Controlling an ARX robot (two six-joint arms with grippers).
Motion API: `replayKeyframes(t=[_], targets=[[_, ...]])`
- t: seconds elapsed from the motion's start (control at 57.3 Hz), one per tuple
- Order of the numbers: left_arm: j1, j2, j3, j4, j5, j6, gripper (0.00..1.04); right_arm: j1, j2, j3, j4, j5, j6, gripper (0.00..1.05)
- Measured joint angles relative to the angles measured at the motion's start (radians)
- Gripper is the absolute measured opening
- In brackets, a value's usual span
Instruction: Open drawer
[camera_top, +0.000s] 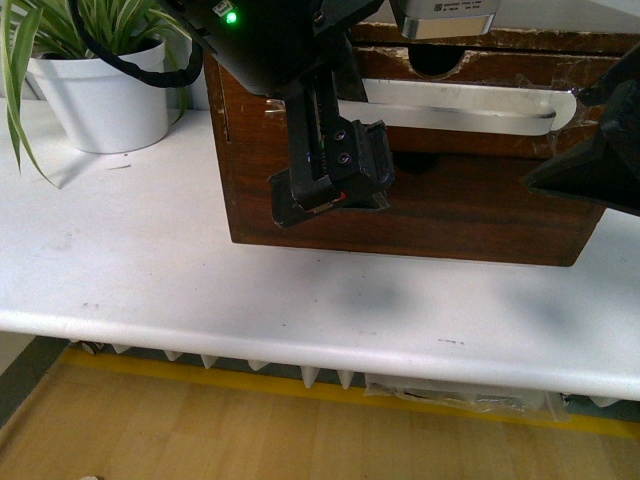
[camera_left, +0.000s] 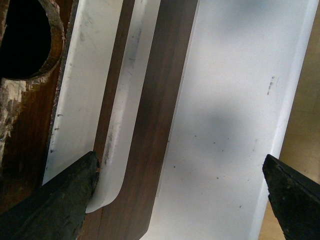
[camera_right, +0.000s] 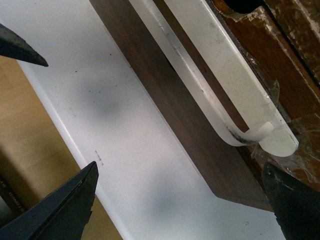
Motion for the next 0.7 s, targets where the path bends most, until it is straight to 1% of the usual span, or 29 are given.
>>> replayKeyframes(t=[0.314,0.698], targets=[[-0.004,0.0,0.0,0.001,0.0,0.002,0.99,0.042,0.087,0.042,0.055,0.001,0.053,0.96],[-0.003,0.0,0.0,-0.023,0.003,0.018,0.99,0.051,0.12,0.061,0.048,-0.014,0.057,0.96]])
